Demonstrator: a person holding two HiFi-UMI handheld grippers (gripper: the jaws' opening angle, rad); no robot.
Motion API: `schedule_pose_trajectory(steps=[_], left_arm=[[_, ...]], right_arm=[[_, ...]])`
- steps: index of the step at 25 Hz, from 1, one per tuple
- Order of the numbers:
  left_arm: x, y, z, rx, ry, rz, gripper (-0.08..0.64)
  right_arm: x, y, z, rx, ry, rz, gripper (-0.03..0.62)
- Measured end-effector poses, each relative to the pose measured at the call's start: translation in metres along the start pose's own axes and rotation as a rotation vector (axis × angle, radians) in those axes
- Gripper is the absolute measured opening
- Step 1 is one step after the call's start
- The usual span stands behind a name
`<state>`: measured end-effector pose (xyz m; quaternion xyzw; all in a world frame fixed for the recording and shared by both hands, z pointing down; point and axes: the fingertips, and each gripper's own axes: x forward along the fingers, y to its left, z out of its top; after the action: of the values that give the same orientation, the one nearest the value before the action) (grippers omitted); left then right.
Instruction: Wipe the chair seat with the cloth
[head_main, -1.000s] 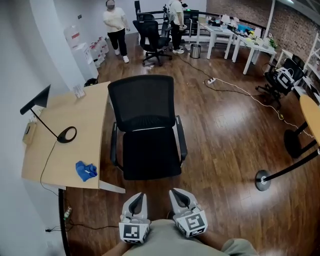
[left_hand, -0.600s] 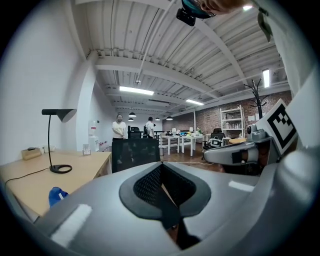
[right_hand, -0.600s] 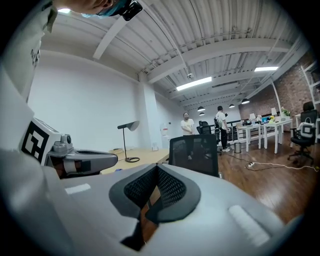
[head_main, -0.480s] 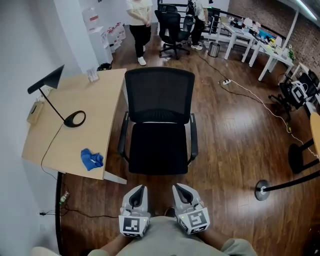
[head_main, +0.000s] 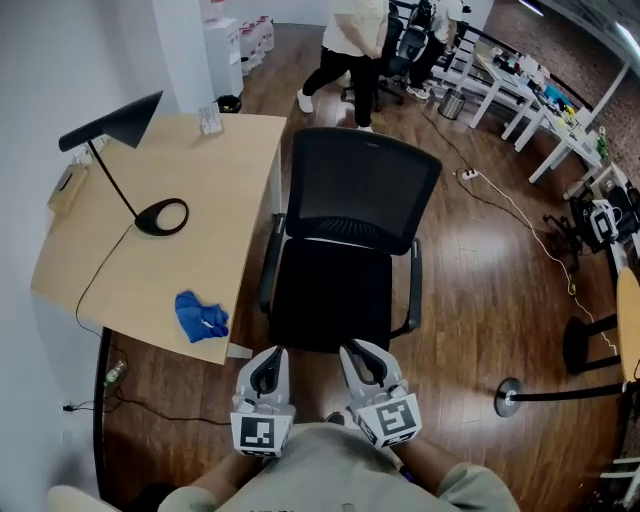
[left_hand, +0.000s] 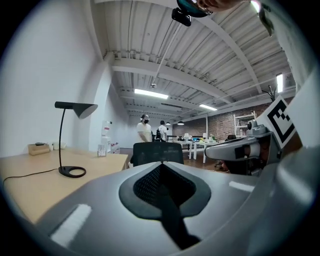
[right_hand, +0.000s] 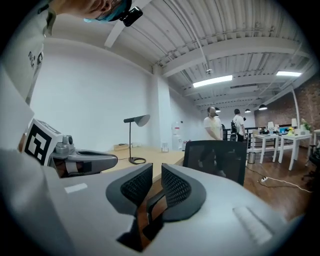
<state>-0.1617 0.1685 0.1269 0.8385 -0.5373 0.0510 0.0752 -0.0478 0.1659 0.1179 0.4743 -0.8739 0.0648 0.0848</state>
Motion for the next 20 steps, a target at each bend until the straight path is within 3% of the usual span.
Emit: schedule_pose_trajectory(steps=[5, 12, 20], left_arm=[[0.001, 0.083, -0.013, -0.033, 0.005, 0.078, 0.009], [-0.028, 0.206, -0.047, -0.047, 0.069, 0.304, 0.007], [-0.062, 0.283, -0.065, -0.067, 0.065, 0.492, 0.005]], right_arm=[[0.087, 0.040, 0.004, -0.045, 0.038, 0.100, 0.058], [0.187, 0.124, -0.014, -0.074, 0.121, 0.283, 0.089], [0.259, 0.212, -0.054, -0.128, 0.227, 0.497, 0.125]])
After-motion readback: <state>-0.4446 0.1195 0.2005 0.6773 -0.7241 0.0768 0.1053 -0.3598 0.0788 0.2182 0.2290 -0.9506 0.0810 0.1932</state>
